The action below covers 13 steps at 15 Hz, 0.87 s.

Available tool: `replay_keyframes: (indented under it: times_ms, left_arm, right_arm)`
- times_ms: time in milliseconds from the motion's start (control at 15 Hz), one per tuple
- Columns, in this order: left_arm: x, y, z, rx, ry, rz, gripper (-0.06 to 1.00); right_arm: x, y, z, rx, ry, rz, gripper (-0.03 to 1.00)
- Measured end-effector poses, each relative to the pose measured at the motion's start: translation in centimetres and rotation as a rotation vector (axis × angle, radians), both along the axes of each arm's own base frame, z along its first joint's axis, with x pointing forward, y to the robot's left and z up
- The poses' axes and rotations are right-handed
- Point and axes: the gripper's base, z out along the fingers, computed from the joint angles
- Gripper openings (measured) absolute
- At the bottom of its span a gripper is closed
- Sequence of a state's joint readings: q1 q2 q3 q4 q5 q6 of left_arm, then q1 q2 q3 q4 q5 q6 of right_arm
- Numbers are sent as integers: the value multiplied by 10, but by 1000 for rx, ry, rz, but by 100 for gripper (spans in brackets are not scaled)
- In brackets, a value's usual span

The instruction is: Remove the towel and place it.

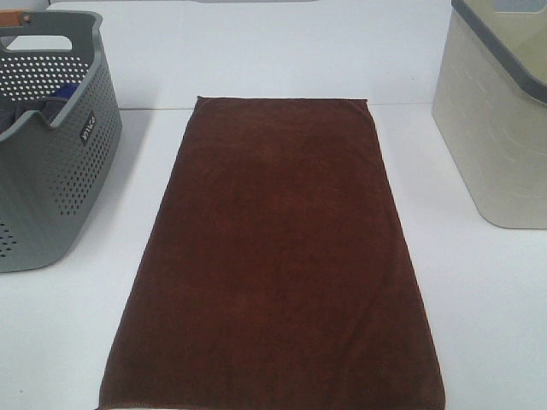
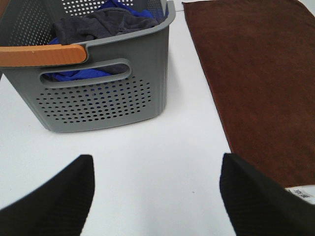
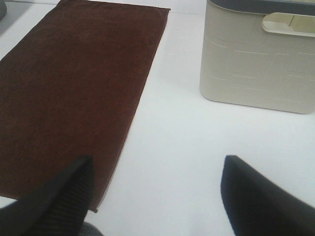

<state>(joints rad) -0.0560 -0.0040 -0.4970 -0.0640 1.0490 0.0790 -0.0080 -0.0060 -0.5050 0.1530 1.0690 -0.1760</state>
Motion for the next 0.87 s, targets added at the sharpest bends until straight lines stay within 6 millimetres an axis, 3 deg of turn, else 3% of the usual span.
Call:
replay_keyframes:
  times_ms: [867]
  left_arm:
    - [0,-2,0,-10,0,-20,69]
  right_arm:
    - [0,0,0,0,0,0,69]
